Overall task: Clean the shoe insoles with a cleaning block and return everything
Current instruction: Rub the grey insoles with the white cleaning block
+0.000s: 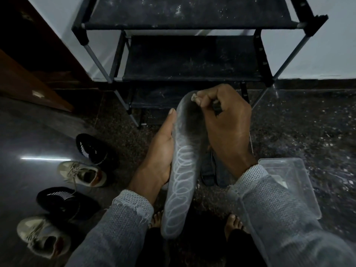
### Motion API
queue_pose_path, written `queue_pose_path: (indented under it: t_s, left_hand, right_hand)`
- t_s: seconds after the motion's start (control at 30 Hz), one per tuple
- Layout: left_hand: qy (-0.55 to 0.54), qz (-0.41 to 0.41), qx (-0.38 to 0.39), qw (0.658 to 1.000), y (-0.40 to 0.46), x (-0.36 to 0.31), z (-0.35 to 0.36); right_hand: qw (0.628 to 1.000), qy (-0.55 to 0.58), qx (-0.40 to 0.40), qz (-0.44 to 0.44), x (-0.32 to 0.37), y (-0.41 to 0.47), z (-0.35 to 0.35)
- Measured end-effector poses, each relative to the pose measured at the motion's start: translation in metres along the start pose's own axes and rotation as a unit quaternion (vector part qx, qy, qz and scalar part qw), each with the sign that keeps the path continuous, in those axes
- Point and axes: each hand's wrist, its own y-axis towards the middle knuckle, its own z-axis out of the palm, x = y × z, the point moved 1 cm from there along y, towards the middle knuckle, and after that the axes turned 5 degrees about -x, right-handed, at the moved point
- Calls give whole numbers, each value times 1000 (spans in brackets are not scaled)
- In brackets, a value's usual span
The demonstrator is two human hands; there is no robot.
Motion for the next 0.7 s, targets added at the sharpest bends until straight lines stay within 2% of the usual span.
queue_pose_path:
  t_s: [0.1, 0.23, 0.3, 0.43, 0.5, 0.7]
  left_hand:
    - [14, 7, 6, 1000, 0, 0, 0]
    - [-31, 8, 10, 999, 1, -2, -1]
    - [-22, 8, 13, 1000, 2, -1, -2]
    - [5, 0, 15, 1000, 1, 1, 0]
    - [22, 7, 23, 999, 1, 3, 1]
    - [29, 32, 5, 999, 4, -1, -8]
  right_hand:
    - [999, 11, 35, -4, 8, -4, 5]
    - [994, 19, 106, -25, 20, -13, 16]
    - [996, 4, 89, -14, 16, -9, 13]
    - [999, -37, 6, 30, 0, 5, -5]
    - [999, -30, 3, 36, 1, 4, -6]
    - [993, 25, 113, 11, 19, -10, 11]
